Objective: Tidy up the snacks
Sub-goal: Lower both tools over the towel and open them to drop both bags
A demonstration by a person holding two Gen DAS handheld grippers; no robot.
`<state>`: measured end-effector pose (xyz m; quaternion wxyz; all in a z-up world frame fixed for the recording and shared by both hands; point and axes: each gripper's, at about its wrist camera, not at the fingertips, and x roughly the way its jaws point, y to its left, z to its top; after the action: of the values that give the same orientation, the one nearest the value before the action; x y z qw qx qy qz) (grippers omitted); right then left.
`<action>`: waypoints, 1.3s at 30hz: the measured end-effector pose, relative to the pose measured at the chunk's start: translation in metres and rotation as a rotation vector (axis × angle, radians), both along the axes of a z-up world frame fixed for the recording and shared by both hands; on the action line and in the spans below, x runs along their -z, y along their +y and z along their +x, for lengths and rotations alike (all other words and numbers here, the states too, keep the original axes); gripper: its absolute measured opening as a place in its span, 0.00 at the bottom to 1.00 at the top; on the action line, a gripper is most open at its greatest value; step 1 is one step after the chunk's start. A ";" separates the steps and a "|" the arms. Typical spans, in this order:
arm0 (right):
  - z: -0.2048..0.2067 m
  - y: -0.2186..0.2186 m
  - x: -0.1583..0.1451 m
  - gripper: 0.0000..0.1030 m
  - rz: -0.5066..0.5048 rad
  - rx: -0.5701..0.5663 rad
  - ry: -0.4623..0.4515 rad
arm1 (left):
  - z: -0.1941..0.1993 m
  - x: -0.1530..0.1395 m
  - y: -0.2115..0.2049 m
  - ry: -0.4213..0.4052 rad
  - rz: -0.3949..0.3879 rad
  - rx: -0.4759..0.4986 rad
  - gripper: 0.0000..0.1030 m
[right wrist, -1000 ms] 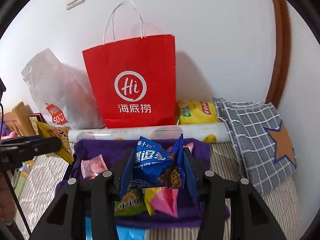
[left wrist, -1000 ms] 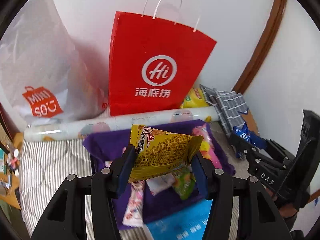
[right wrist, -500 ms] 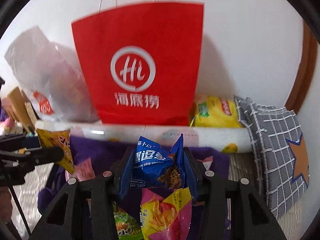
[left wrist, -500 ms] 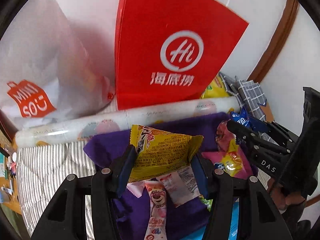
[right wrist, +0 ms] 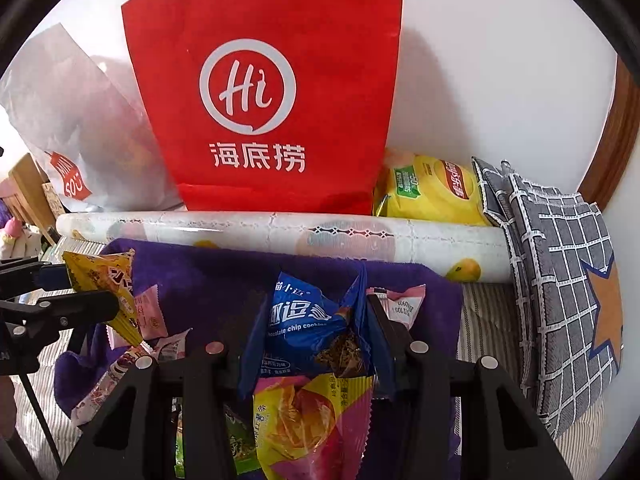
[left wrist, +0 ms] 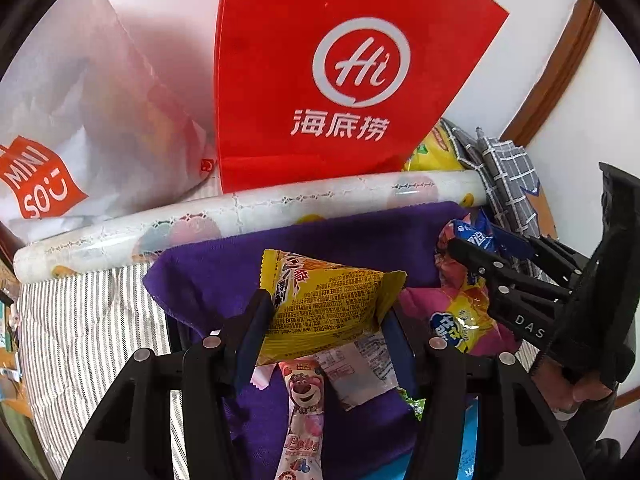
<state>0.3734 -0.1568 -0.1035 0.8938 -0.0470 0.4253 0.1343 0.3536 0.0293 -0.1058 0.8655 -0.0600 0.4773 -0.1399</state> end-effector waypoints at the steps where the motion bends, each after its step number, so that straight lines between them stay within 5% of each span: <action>1: 0.000 0.000 0.001 0.44 -0.003 0.000 0.002 | 0.001 0.001 0.000 0.006 0.003 -0.005 0.54; 20: 0.007 0.005 0.015 0.44 -0.034 -0.012 0.054 | 0.010 0.017 -0.004 0.053 0.005 0.012 0.54; 39: 0.010 0.004 0.024 0.56 -0.021 -0.008 0.081 | 0.011 0.042 -0.019 0.076 0.028 0.051 0.54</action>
<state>0.3838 -0.1529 -0.1279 0.8749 -0.0524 0.4622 0.1351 0.3647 0.0103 -0.1474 0.8437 -0.0409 0.5130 -0.1530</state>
